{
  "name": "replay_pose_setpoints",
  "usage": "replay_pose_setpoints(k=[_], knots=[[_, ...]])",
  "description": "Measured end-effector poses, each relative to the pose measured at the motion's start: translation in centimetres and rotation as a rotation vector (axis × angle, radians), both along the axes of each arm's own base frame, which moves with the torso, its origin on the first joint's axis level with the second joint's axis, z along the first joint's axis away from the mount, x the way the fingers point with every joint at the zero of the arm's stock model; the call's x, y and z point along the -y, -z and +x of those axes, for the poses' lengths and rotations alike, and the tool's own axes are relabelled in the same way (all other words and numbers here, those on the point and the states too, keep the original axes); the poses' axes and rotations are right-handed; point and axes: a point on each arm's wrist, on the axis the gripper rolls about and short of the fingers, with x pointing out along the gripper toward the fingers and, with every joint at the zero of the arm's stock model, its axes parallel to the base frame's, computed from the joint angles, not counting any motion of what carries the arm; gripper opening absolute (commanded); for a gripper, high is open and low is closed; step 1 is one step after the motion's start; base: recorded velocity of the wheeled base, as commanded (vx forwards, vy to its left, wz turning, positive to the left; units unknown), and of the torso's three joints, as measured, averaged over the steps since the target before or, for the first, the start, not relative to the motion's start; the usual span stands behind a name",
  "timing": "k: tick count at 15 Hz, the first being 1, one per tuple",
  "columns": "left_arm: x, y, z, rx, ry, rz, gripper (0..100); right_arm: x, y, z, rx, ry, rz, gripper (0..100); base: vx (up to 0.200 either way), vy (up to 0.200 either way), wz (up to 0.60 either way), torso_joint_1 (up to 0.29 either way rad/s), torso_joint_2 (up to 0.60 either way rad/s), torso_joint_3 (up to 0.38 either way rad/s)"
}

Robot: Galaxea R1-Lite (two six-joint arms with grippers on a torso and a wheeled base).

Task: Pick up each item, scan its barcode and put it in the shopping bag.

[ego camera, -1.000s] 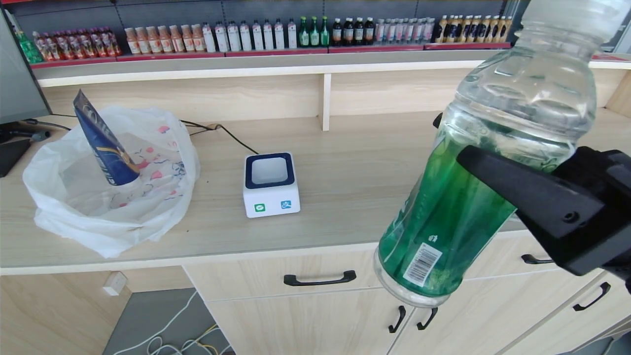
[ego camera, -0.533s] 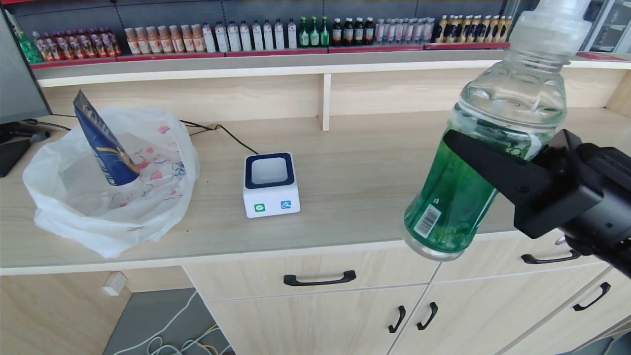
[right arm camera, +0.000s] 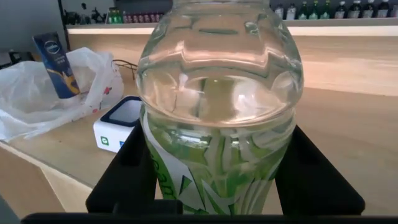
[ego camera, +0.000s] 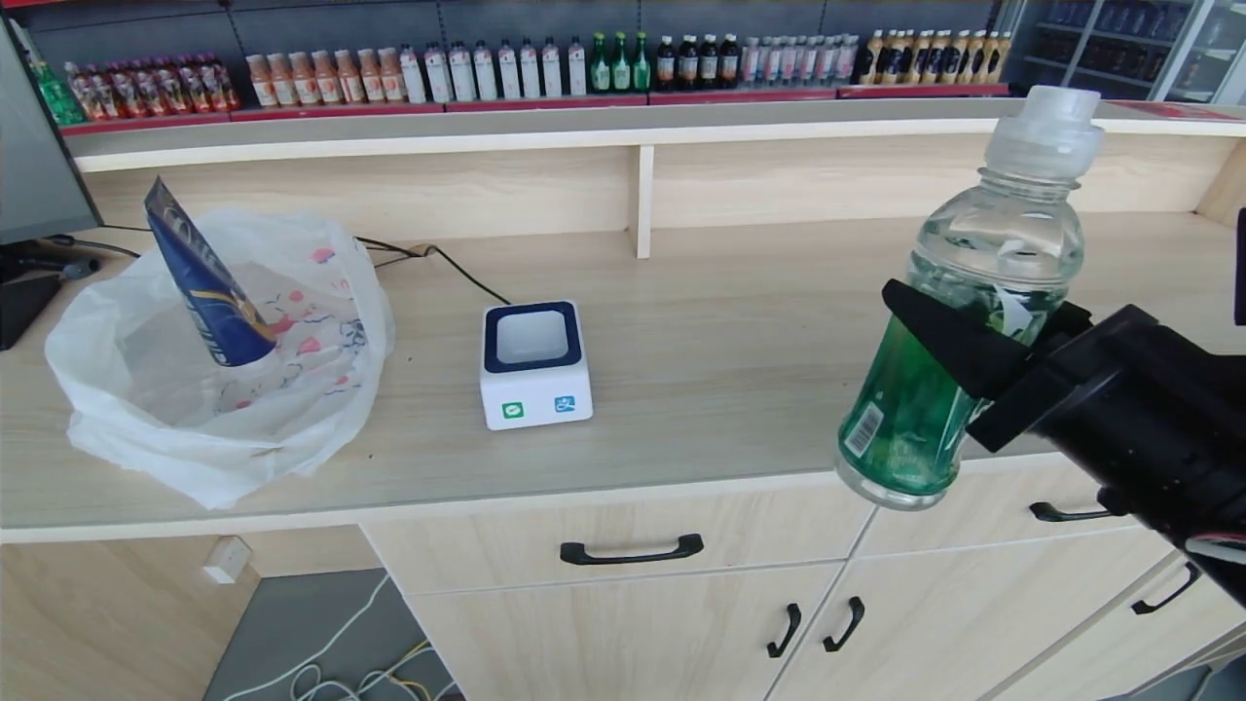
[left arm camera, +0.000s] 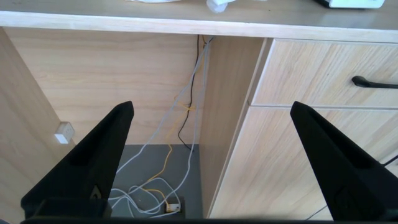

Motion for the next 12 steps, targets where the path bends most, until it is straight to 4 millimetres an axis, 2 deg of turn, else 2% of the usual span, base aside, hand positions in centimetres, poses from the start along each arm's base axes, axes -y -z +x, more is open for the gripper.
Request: replay_pose_setpoints(k=[3, 8, 12], knots=[[0.0, 0.0, 0.0, 0.000, 0.001, 0.000, 100, 0.3, -0.1, 0.5, -0.013, 0.096, 0.033, 0, 0.000, 0.000, 0.00, 0.000, 0.00, 0.000], [0.0, 0.0, 0.0, 0.000, 0.001, 0.000, 100, 0.1, 0.5, 1.3, -0.029, 0.121, 0.003, 0, 0.000, 0.000, 0.00, 0.000, 0.00, 0.000], [0.0, 0.0, 0.0, 0.000, 0.000, 0.000, 100, -0.1, 0.2, 1.8, -0.009, 0.139, -0.012, 0, 0.000, 0.200, 0.00, 0.000, 0.00, 0.006]])
